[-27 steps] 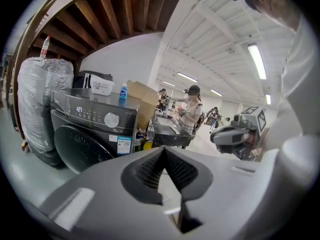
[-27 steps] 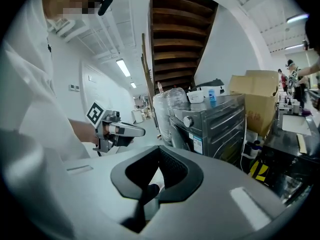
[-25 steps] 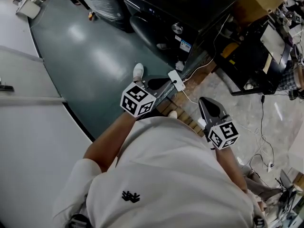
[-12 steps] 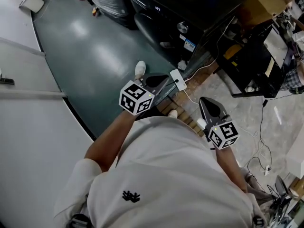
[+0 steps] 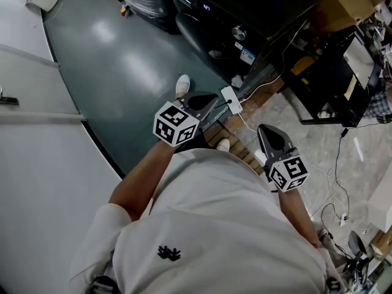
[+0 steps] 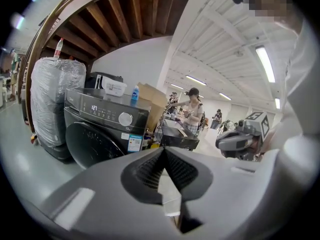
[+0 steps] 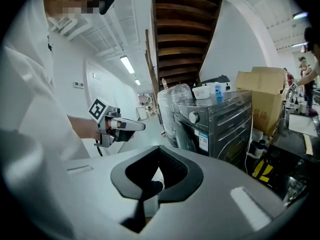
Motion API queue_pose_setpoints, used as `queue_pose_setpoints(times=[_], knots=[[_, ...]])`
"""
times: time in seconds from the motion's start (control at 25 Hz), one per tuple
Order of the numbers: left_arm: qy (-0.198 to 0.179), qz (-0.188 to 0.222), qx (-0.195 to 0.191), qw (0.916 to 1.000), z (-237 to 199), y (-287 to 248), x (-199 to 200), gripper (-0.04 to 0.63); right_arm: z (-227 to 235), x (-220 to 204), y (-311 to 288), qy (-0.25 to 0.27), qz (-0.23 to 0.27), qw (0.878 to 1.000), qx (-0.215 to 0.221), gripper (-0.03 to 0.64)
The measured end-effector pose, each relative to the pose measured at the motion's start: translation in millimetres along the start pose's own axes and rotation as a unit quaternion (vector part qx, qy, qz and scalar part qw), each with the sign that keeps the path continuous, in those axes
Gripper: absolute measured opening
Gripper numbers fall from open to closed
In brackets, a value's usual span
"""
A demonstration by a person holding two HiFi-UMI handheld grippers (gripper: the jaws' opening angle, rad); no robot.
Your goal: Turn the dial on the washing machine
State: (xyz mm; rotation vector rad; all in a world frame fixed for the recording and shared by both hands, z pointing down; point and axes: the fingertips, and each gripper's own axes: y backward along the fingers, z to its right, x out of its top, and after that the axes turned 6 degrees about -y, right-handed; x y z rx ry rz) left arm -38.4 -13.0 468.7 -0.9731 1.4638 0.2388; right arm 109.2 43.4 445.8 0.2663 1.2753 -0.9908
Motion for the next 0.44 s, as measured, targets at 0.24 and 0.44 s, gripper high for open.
queue_pose_setpoints(times=[0.24, 0.44], knots=[[0.003, -0.002, 0.002, 1.0000, -7, 0, -2, 0.055, 1, 2, -7, 0.004, -0.002, 1.000, 0.001, 0.002], [0.004, -0.004, -0.001, 1.0000, -11, -3, 2, 0.055, 3, 10, -10, 0.007, 0.000, 1.000, 0.001, 0.002]])
